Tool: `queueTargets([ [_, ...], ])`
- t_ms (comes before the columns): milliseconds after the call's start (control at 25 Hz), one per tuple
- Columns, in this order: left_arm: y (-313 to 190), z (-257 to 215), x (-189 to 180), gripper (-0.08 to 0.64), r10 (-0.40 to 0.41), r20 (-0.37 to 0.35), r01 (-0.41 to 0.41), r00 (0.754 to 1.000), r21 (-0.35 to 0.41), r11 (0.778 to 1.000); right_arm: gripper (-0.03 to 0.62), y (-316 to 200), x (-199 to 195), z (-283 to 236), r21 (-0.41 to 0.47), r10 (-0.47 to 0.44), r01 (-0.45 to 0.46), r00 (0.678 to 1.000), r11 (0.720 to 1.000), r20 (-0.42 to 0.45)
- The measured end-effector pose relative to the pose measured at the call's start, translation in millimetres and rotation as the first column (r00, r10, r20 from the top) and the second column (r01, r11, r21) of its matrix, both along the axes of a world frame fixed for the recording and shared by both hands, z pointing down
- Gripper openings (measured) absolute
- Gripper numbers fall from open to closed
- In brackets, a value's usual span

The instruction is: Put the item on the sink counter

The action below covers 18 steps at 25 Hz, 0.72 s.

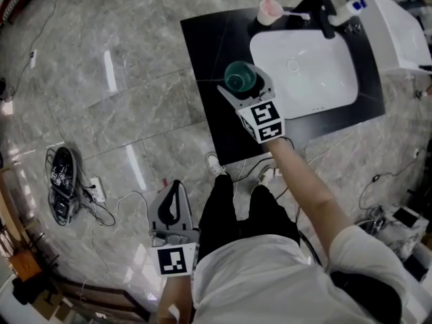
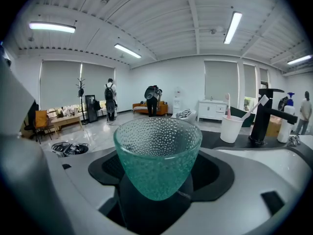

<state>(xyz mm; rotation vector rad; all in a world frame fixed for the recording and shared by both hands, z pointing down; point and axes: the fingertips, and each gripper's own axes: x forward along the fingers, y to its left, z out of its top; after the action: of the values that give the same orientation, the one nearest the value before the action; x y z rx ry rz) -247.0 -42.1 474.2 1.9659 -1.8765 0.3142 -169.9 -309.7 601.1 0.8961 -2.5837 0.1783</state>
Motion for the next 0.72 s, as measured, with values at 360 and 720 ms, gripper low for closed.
queueTargets([
  [360,0.5,0.0,1.2,0.003,0.004,-0.001,-0.004,1.000,-0.002,1.000,0.383,2.4,1.8,1.2,-0.039,-0.019,0.019,1.000,0.999,-0.002],
  [720,-2.0,-1.5,6.3,0.003,0.010,-0.009,-0.010,1.000,0.018,1.000,0.383,6.9,15.4,-1.5,-0.042,-0.006,0.006,1.000,0.999,-0.014],
])
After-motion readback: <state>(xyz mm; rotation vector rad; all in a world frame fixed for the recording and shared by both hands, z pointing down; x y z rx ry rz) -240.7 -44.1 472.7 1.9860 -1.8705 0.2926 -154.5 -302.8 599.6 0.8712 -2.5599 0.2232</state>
